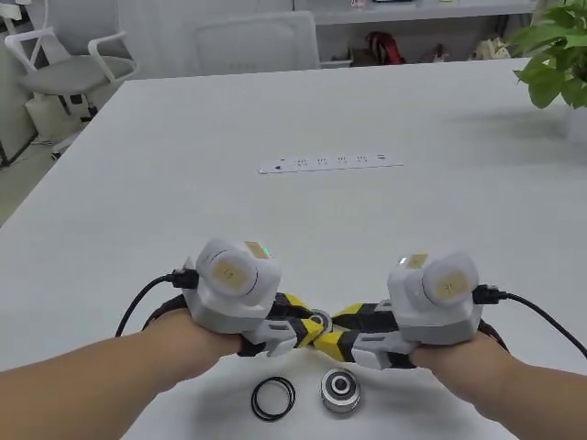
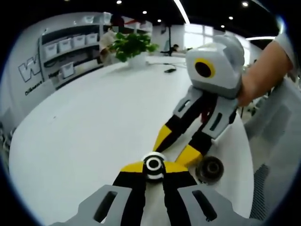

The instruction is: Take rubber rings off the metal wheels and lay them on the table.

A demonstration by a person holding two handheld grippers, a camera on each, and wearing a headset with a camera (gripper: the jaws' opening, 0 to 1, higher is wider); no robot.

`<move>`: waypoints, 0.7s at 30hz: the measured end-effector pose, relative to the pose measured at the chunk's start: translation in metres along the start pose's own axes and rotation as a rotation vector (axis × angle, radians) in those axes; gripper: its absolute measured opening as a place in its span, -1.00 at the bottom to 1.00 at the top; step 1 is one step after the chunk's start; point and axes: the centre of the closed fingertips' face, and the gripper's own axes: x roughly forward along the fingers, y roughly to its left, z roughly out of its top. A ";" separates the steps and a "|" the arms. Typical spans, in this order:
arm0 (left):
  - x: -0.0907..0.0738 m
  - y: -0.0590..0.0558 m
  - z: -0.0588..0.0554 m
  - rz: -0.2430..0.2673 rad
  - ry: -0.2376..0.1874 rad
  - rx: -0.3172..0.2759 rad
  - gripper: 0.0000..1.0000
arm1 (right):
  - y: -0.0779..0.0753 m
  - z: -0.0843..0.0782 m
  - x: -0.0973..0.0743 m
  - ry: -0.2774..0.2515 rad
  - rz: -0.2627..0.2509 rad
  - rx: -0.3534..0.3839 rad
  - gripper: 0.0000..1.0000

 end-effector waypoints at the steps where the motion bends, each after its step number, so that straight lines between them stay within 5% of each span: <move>1: 0.000 0.000 0.000 0.000 0.001 0.000 -0.73 | 0.000 -0.001 -0.001 0.001 0.000 -0.002 -0.61; 21: 0.001 0.002 0.000 0.007 -0.002 -0.017 -0.73 | -0.001 -0.004 -0.006 0.007 0.010 0.031 -0.85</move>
